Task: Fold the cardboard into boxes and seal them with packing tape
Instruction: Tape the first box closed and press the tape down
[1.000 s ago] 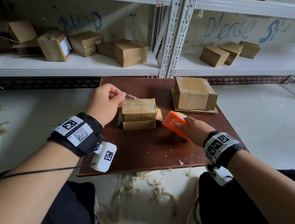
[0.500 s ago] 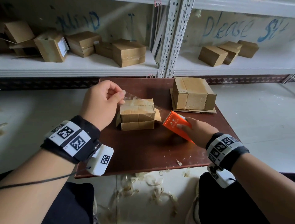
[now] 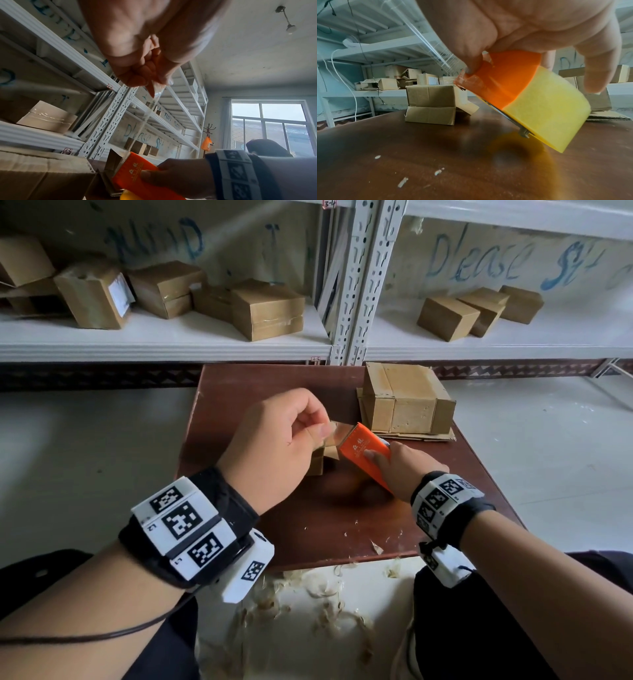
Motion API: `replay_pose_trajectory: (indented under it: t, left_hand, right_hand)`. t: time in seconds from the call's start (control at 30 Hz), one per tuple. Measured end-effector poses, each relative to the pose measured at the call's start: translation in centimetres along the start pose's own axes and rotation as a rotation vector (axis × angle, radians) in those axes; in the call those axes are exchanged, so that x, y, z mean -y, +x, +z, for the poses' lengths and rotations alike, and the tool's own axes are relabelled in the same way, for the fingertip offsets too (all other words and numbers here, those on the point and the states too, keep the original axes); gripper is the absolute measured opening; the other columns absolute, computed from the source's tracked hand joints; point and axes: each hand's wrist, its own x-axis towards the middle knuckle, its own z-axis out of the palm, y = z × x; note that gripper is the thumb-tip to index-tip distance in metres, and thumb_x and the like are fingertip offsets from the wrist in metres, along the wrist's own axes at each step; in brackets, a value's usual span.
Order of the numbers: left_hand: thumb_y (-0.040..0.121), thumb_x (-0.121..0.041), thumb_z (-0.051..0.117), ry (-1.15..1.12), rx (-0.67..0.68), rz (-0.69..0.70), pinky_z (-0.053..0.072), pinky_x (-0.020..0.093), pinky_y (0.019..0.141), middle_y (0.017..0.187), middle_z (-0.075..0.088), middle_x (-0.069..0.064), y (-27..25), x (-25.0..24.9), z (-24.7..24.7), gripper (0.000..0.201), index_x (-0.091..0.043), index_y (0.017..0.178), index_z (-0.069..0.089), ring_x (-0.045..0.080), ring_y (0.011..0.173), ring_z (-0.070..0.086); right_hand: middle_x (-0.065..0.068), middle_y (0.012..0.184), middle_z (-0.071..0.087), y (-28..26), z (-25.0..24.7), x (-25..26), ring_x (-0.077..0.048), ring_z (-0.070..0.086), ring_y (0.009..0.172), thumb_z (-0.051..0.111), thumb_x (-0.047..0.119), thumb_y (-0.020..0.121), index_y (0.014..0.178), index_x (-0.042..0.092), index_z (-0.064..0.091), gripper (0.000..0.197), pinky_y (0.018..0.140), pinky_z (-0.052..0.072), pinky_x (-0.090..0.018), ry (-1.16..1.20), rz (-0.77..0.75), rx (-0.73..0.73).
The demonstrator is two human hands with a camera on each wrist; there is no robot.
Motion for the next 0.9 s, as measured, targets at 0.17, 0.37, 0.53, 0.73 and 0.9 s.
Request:
replay_pose_trajectory:
  t: [0.17,0.37,0.53,0.73,0.9]
  left_hand:
    - [0.093,-0.009,0.071,-0.026,0.051,0.017,0.053,0.029,0.070,0.077,0.067,-0.006,-0.6,-0.3,0.7,0.012,-0.014,0.084,0.067,0.013,0.073,0.064]
    - [0.095,-0.011,0.070,-0.090,0.038,-0.046,0.058,0.037,0.072,0.074,0.070,-0.006,-0.7,-0.2,1.2,0.012,-0.018,0.084,0.067,0.016,0.071,0.068]
    - [0.095,-0.011,0.069,-0.081,0.070,-0.055,0.058,0.038,0.073,0.075,0.069,-0.007,-0.7,-0.2,1.5,0.011,-0.017,0.086,0.067,0.014,0.071,0.067]
    - [0.100,-0.008,0.065,-0.267,0.064,0.049,0.060,0.030,0.073,0.085,0.070,0.006,0.8,-1.6,-0.6,0.004,-0.009,0.097,0.065,0.012,0.072,0.069]
    - [0.101,-0.003,0.060,-0.327,0.174,-0.203,0.063,0.039,0.071,0.075,0.065,0.002,0.9,1.5,-1.6,0.019,-0.017,0.088,0.060,0.017,0.070,0.069]
  right_hand:
    - [-0.005,0.098,0.065,-0.4,0.0,0.2,-0.031,0.065,0.091,0.029,0.075,0.095,0.108,0.024,0.052,0.057,0.100,0.048,-0.052,-0.031,0.016,-0.004]
    - [-0.003,0.104,0.064,-1.3,-0.5,0.9,-0.031,0.065,0.099,0.025,0.074,0.097,0.113,0.024,0.050,0.058,0.100,0.039,-0.053,-0.075,0.051,-0.008]
    - [-0.006,0.109,0.064,-1.0,-0.1,1.0,-0.032,0.064,0.104,0.024,0.073,0.097,0.116,0.021,0.045,0.060,0.097,0.037,-0.053,-0.084,0.049,-0.014]
    - [-0.010,0.123,0.063,-1.5,1.4,-1.6,-0.035,0.063,0.115,0.019,0.083,0.090,0.134,0.024,0.052,0.081,0.103,0.046,-0.052,-0.046,0.201,0.001]
    - [-0.014,0.150,0.044,-2.9,-1.6,0.5,-0.038,0.038,0.141,0.044,0.069,0.095,0.147,0.023,0.043,0.070,0.116,0.030,-0.059,-0.171,-0.045,-0.204]
